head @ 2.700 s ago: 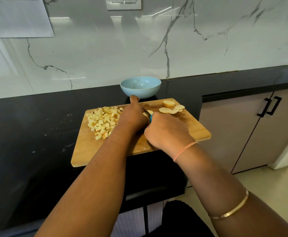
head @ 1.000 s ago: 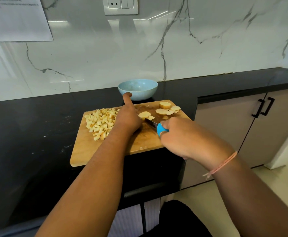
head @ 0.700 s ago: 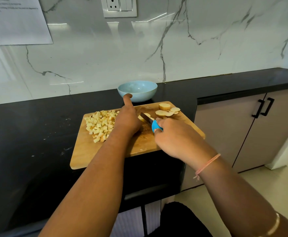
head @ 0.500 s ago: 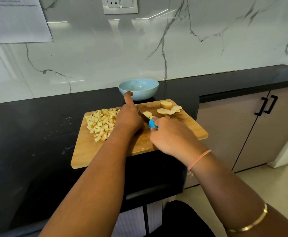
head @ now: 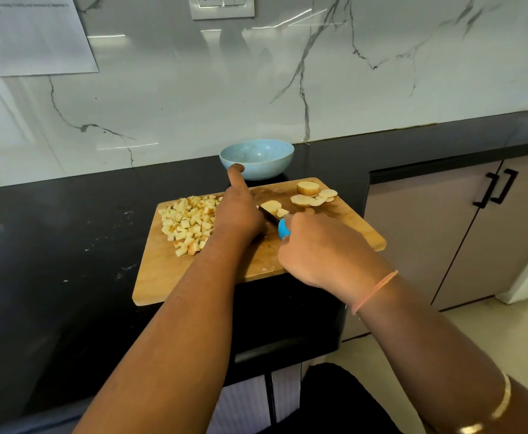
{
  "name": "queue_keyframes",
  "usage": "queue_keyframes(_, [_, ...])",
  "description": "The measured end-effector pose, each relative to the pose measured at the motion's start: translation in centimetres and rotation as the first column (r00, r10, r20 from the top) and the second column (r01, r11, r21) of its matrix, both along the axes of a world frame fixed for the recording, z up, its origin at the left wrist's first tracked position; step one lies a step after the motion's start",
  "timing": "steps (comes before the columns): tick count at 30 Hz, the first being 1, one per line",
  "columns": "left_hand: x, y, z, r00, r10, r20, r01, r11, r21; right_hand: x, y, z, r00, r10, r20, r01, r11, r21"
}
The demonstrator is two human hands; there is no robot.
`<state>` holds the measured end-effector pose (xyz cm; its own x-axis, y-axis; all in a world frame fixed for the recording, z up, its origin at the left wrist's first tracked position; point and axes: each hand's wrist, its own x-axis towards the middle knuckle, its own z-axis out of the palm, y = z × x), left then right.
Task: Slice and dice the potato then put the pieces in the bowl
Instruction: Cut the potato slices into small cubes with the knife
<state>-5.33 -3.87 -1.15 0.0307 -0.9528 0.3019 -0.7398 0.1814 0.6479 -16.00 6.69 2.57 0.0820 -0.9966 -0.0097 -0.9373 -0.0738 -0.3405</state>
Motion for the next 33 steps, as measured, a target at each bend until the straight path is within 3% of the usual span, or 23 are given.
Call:
queue_keyframes(6, [0.2, -0.1, 0.3, 0.999, 0.040, 0.031, -0.041, 0.999, 0.015, -2.2, 1.3, -0.6, 0.997, -0.012, 0.073, 0.013, 1.000, -0.017])
queue_keyframes(11, [-0.1, -0.3, 0.4, 0.989, 0.045, 0.143, -0.048, 0.999, 0.018, -4.0, -0.6, -1.4, 0.949, -0.052, 0.312, 0.098, 0.986, -0.132])
queue_keyframes(17, [-0.2, -0.6, 0.1, 0.964, -0.033, 0.265, 0.034, 0.999, 0.002, -4.5, -4.7, -1.8, 0.806, -0.026, 0.591, 0.194, 0.955, -0.222])
queue_keyframes(22, [-0.7, -0.7, -0.3, 0.889, -0.237, 0.393, 0.263, 0.965, -0.011, -3.8, -7.0, -3.0, 0.671, 0.006, 0.741, 0.228, 0.950, -0.214])
queue_keyframes(29, [-0.2, -0.9, 0.4, 0.917, -0.020, 0.399, 0.020, 1.000, 0.002, -4.2, -7.4, -4.2, 0.607, 0.022, 0.794, 0.237, 0.949, -0.208])
queue_keyframes(33, [0.7, -0.8, 0.8, 0.929, 0.071, 0.364, -0.086, 0.996, 0.025, -4.2, -7.3, -4.3, 0.620, 0.036, 0.784, 0.215, 0.953, -0.214])
